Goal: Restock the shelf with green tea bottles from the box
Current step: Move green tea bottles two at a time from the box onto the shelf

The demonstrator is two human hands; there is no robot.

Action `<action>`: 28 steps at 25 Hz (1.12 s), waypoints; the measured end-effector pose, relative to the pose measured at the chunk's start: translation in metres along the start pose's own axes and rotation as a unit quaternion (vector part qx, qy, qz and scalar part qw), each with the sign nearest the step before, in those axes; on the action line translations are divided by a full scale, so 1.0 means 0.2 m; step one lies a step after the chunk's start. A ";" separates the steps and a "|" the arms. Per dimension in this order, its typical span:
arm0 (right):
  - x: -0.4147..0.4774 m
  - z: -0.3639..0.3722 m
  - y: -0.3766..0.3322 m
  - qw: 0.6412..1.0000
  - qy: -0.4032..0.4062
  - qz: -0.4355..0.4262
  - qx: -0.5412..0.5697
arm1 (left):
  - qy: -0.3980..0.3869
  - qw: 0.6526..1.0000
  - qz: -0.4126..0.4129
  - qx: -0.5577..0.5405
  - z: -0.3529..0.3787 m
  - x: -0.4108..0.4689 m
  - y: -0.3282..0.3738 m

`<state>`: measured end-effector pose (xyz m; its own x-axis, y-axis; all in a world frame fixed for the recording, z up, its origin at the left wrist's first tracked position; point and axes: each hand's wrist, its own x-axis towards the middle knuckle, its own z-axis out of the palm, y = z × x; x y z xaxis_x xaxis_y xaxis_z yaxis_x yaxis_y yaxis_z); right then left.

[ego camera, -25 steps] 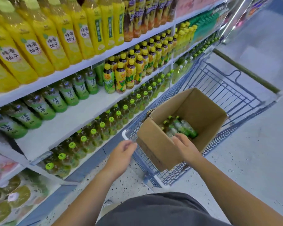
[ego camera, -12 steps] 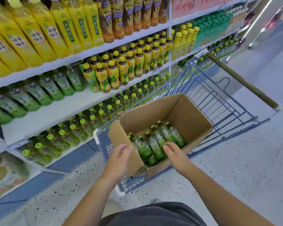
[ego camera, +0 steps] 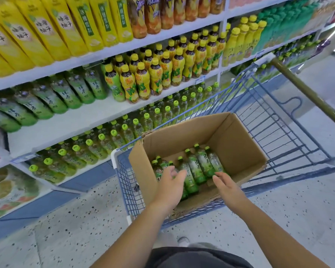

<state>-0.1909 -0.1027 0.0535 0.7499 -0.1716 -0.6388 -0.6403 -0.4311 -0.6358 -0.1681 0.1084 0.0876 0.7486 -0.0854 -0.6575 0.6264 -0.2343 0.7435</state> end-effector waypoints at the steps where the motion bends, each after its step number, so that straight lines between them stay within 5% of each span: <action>1: 0.04 -0.02 0.00 1.000 0.001 0.002 -0.009 | 0.000 1.000 -0.010 -0.003 0.04 0.05 0.02; 12: 0.83 0.13 0.03 0.970 -0.140 -0.012 -0.201 | 0.196 0.961 -0.196 -0.010 0.27 0.64 -0.22; 18: 1.27 0.41 0.15 0.937 -0.238 -0.011 -0.255 | 0.242 0.906 -0.325 0.123 0.31 0.96 -0.47; 28: 1.51 0.77 0.24 0.937 -0.272 0.035 -0.215 | 0.303 0.861 -0.344 0.219 0.28 1.23 -0.72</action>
<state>-0.0207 -0.0398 -0.2374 0.4369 0.2141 -0.8736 -0.4717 -0.7725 -0.4252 -0.0859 0.0668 -0.1873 0.2922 0.7094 -0.6414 0.9243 -0.3817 -0.0011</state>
